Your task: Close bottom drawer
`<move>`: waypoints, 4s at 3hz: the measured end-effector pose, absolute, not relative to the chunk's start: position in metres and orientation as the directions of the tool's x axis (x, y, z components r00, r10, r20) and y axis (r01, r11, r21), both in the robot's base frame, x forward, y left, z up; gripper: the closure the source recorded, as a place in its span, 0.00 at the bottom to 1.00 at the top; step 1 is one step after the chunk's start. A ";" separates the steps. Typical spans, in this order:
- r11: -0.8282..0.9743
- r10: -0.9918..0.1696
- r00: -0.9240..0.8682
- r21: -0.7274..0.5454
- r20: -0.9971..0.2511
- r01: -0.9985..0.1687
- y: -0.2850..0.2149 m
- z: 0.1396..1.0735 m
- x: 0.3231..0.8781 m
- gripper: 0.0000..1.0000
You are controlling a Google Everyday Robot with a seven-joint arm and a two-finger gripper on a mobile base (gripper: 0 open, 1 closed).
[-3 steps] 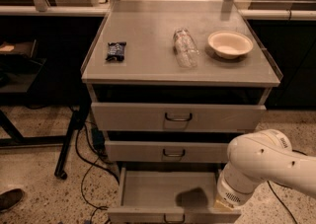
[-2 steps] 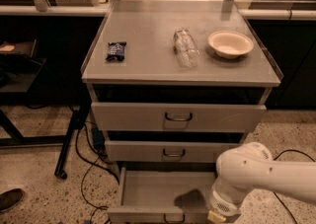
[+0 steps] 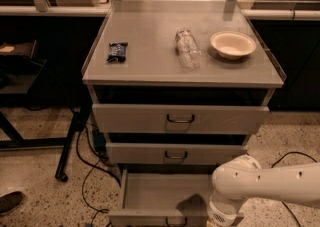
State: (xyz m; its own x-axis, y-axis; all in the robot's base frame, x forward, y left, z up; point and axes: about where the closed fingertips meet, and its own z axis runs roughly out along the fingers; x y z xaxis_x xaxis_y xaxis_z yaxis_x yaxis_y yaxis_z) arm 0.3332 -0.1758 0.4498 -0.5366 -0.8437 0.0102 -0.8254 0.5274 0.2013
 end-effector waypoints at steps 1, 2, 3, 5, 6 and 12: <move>0.547 -0.832 -0.554 0.212 0.031 -0.810 -0.171 0.416 0.333 1.00; 0.579 -0.810 -0.583 0.230 0.061 -0.782 -0.167 0.362 0.338 1.00; 0.594 -0.800 -0.595 0.247 0.081 -0.765 -0.164 0.322 0.342 1.00; 0.613 -0.784 -0.615 0.270 0.091 -0.742 -0.166 0.296 0.345 1.00; 0.661 -0.742 -0.664 0.266 0.092 -0.701 -0.184 0.269 0.361 1.00; 0.842 -0.511 -0.858 0.173 -0.047 -0.511 -0.215 0.204 0.459 1.00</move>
Offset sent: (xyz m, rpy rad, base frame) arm 0.0109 0.0146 -0.1595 -0.0404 0.1027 -0.1104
